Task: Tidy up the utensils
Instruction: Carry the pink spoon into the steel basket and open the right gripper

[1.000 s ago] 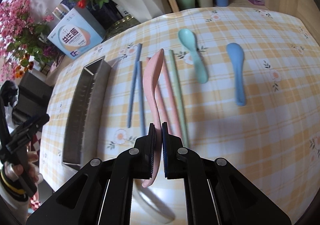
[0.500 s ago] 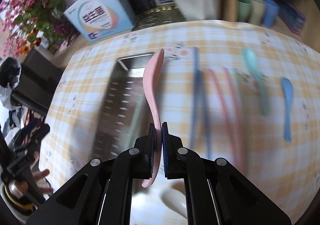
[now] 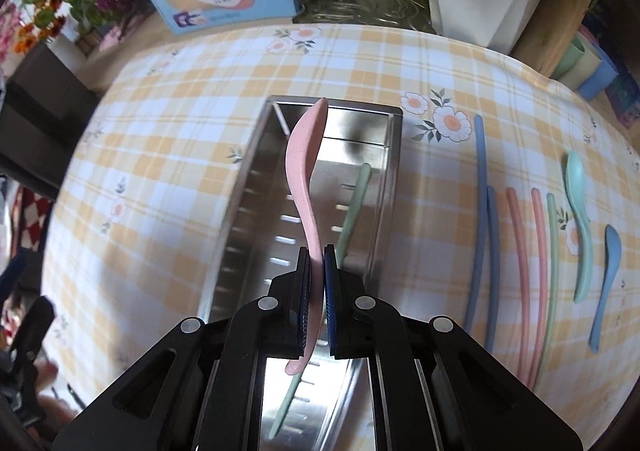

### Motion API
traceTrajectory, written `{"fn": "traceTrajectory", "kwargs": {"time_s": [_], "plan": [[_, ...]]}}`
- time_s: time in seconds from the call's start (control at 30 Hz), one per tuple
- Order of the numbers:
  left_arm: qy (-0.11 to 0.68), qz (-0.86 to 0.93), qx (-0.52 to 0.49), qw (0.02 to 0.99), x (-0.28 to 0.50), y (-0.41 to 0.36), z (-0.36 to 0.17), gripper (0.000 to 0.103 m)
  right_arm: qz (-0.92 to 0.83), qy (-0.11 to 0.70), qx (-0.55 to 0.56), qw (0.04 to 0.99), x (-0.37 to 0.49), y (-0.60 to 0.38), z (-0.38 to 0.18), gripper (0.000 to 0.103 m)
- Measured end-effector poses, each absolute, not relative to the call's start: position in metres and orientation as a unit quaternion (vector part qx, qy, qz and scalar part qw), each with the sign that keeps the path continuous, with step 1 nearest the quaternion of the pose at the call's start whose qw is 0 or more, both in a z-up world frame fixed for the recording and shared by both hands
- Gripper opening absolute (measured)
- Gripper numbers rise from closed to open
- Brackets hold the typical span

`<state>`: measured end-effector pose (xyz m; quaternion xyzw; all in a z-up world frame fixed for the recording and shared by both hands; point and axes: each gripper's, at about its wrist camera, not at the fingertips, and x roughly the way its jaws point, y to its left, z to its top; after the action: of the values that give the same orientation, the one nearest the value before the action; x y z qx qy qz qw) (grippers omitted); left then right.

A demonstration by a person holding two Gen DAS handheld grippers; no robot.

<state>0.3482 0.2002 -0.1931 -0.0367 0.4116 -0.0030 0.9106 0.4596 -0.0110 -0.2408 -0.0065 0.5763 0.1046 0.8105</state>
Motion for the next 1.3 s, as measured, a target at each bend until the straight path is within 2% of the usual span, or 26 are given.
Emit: {"fn": "traceTrajectory", "kwargs": {"time_s": [0.43, 0.8, 1.3], "plan": [[0.418, 0.015, -0.032, 0.908, 0.342, 0.211, -0.201, 0.097, 0.092, 0.586, -0.020, 0.805, 0.472, 0.003, -0.255, 0.007], [0.416, 0.014, -0.029, 0.909, 0.336, 0.204, -0.190, 0.097, 0.132, 0.544, -0.046, 0.827, 0.461, 0.007, -0.226, 0.009], [0.397, -0.001, -0.002, 0.918, 0.308, 0.148, -0.145, 0.097, 0.126, 0.480, -0.012, 0.868, 0.389, -0.099, -0.171, 0.009]]}}
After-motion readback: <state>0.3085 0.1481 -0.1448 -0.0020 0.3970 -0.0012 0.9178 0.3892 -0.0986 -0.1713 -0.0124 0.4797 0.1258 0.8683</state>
